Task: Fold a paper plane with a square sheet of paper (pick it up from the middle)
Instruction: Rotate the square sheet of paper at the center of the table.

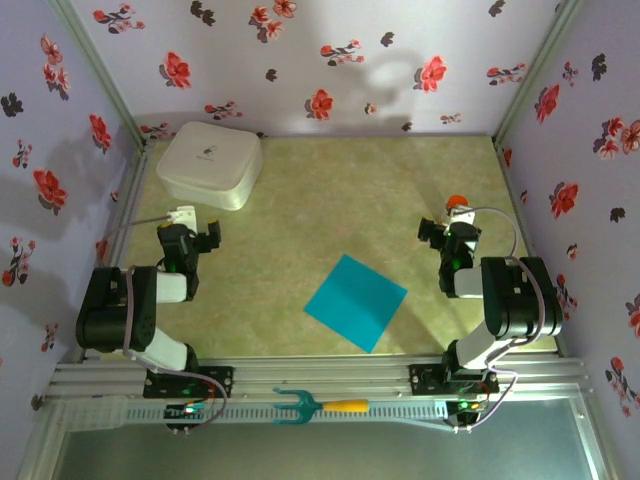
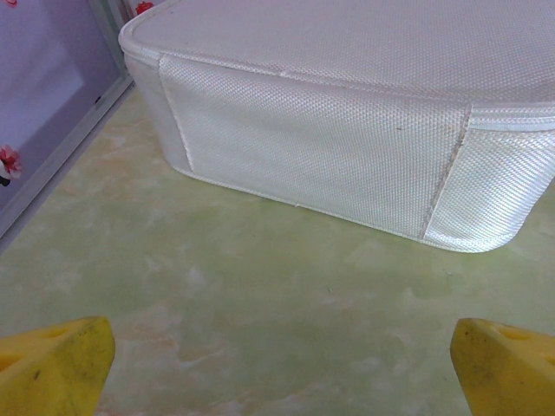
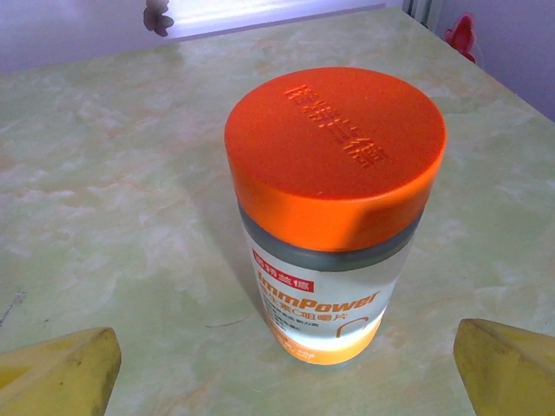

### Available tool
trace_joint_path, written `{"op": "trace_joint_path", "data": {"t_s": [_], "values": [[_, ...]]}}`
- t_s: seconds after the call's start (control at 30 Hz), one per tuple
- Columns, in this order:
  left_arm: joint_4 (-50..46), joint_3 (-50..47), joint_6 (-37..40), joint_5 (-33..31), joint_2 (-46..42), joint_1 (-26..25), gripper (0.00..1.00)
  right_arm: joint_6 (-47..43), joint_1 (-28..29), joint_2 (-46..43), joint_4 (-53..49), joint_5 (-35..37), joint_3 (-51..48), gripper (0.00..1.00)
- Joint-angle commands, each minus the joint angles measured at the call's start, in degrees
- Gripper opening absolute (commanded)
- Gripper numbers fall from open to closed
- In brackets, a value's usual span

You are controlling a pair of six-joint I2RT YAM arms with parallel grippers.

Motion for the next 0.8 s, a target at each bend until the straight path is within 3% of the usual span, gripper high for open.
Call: {"op": "trace_joint_path", "data": {"t_s": [0.0, 0.33, 0.47, 0.5, 0.63, 0.77], "values": [[0.10, 1.55, 0.10, 0.94, 0.71, 0.79, 1.00, -0.46, -0.37, -0.75, -0.38, -0.85, 1.27, 0.99], [0.57, 0.67, 1.59, 3.53, -0.50, 0.44, 1.00, -1.55, 0.19, -2.28, -2.98, -1.21, 2.06, 0.99], [-3.83, 1.65, 1.07, 2.56, -4.08, 0.44, 1.00, -1.81, 0.61, -3.75, -4.86, -0.54, 2.59, 0.99], [-6.69, 2.22, 0.60, 2.02, -6.02, 0.48, 1.00, -1.89, 0.77, -5.05, -7.25, -0.02, 3.61, 0.99], [-17.71, 5.06, -4.38, -2.16, -12.27, 0.44, 1.00, 3.47, 1.13, -11.06, -34.37, 1.14, 14.99, 0.99], [-40.63, 15.01, -19.39, -12.81, -15.98, 1.03, 1.00, 13.77, 1.33, -15.45, -50.04, -1.09, 22.96, 0.99]]}}
